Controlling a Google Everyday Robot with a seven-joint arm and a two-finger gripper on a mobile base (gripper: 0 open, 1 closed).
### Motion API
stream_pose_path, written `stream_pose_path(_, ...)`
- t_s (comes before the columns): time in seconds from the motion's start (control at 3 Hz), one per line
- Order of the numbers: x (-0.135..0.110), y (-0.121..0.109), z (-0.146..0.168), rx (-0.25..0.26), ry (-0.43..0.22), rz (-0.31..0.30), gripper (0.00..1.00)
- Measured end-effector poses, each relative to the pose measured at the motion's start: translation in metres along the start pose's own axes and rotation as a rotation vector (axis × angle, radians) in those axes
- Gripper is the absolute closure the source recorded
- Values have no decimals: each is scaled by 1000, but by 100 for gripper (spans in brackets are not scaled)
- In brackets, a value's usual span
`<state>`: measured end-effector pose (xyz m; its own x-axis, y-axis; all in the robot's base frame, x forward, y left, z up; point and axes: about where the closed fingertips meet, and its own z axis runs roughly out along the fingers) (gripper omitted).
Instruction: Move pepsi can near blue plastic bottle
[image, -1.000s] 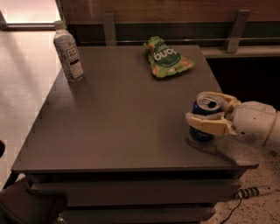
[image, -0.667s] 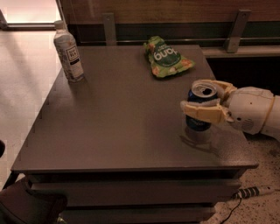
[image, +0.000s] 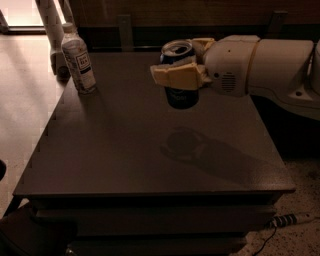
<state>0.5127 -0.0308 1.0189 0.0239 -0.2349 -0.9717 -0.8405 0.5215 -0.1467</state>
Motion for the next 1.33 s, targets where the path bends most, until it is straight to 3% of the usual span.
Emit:
stream_pose_path(0.33, -24, 12, 52, -35, -19, 14, 100)
stream_pose_path(0.67, -16, 4, 105, -77, -88, 20, 100)
stream_pose_path(1.0, 37, -30, 157, -98, -154, -31, 100)
stream_pose_path(1.33, 37, -30, 157, -98, -154, -31, 100)
